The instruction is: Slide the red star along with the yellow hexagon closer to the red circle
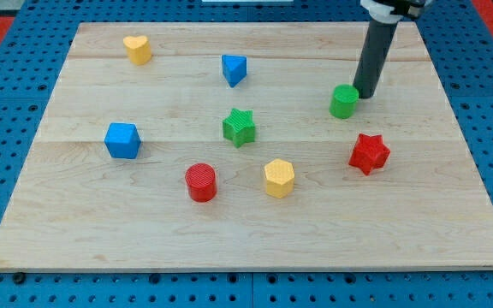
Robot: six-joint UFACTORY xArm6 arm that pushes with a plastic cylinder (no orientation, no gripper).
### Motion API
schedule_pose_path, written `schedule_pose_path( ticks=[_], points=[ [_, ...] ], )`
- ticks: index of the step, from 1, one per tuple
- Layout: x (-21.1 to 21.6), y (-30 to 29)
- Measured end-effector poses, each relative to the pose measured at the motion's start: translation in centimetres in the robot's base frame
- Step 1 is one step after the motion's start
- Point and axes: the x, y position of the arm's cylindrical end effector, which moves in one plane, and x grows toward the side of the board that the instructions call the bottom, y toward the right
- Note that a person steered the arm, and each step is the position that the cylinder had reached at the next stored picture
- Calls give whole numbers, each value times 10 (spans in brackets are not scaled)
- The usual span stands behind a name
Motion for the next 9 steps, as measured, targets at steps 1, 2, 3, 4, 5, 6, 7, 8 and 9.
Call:
schedule_pose_path(
  ticks=[1, 2, 3, 4, 5, 6, 7, 8, 9],
  points=[
    [15, -42],
    [28, -77],
    [30, -129],
    [34, -133],
    [34, -116],
    [32, -100],
    [33, -53],
    [48, -13],
    [67, 14]
  ],
)
